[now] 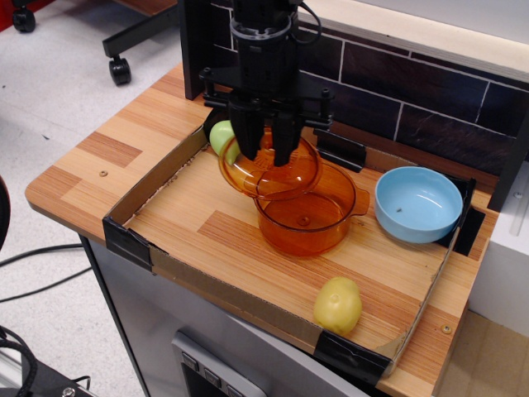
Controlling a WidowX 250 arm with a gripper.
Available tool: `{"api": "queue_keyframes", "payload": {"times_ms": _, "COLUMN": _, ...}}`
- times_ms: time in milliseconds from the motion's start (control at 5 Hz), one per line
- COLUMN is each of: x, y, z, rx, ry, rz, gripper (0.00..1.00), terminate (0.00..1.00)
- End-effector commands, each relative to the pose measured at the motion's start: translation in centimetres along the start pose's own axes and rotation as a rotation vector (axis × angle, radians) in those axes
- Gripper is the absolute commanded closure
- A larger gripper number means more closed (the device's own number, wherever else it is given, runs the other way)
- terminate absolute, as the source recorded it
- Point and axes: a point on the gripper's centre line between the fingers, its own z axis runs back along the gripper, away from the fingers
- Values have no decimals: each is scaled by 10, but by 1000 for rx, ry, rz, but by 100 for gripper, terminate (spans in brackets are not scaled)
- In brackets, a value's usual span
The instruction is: Put lid on pot
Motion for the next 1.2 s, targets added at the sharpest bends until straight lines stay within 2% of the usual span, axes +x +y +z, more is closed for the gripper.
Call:
{"api": "queue_keyframes", "payload": {"times_ms": 0, "x": 0, "y": -15, "z": 0, "rx": -47, "ry": 11, "rz": -67, "gripper": 100, "terminate": 0}}
{"api": "queue_keyframes", "payload": {"times_ms": 800, "x": 3, "y": -30, "z": -13, "rx": -47, "ry": 21, "rz": -51, "gripper": 100, "terminate": 0}}
{"api": "queue_keyframes", "payload": {"times_ms": 1000, "x": 0, "y": -33, "z": -13, "rx": -33, "ry": 17, "rz": -82, "gripper": 100, "terminate": 0}}
